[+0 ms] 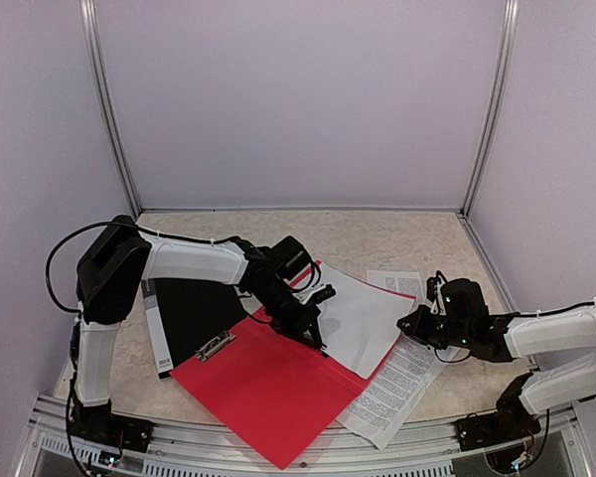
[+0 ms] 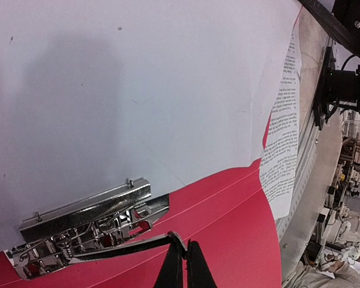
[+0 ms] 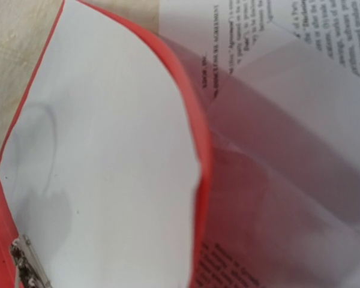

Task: Put the files into the folder
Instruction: Clamp the file at the center of the board.

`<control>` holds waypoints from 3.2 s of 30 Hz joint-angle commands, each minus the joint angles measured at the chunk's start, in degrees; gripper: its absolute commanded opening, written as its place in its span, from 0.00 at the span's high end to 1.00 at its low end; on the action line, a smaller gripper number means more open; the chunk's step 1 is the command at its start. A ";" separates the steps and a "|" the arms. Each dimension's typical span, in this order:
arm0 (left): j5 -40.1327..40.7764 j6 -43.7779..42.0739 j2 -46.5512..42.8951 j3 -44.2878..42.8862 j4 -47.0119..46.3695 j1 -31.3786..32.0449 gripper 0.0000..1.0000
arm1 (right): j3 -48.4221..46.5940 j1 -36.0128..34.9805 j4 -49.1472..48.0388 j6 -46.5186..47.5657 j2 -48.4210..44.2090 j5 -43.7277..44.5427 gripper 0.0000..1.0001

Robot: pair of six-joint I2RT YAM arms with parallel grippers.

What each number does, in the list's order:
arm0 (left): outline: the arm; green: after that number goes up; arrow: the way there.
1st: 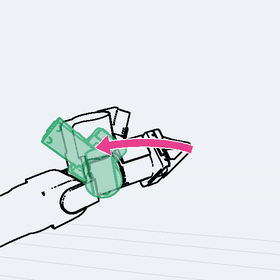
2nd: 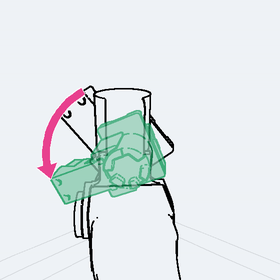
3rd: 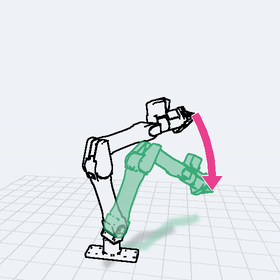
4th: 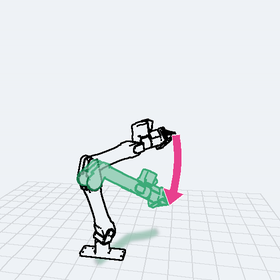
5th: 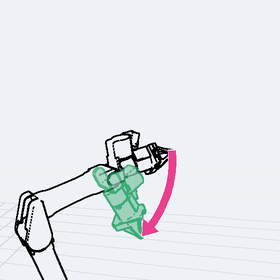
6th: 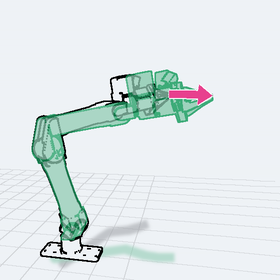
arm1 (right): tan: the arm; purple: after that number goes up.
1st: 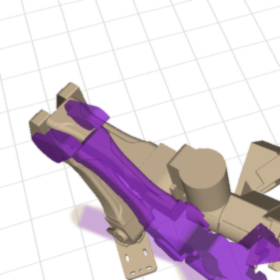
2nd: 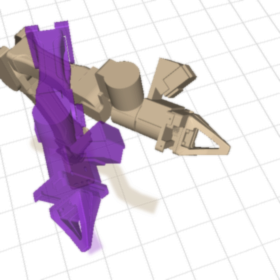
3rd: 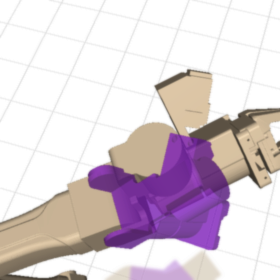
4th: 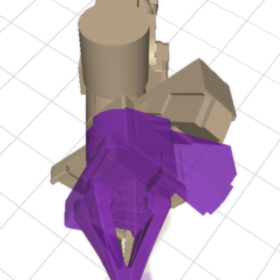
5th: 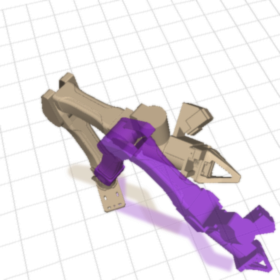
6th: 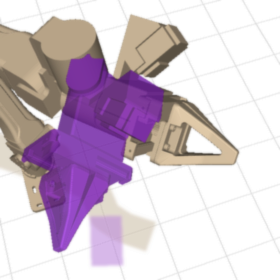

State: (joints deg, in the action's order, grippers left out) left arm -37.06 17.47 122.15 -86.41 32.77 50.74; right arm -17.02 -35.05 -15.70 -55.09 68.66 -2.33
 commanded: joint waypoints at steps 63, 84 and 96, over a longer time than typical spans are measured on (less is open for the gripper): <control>4.80 -3.58 9.57 -0.08 6.67 2.51 1.00 | -2.71 0.57 1.43 1.30 1.85 -0.05 1.00; 2.89 -0.89 3.04 0.98 3.31 2.17 0.97 | -2.24 0.54 2.21 1.56 0.61 0.39 1.00; 6.23 0.68 -1.95 2.29 -0.01 1.49 0.52 | -0.90 0.56 4.69 0.63 -4.69 5.38 1.00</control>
State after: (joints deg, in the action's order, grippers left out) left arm -35.31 17.15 123.61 -86.15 33.85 52.45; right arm -18.26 -34.70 -13.21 -54.06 66.43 -1.34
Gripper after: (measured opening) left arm 0.394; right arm 0.004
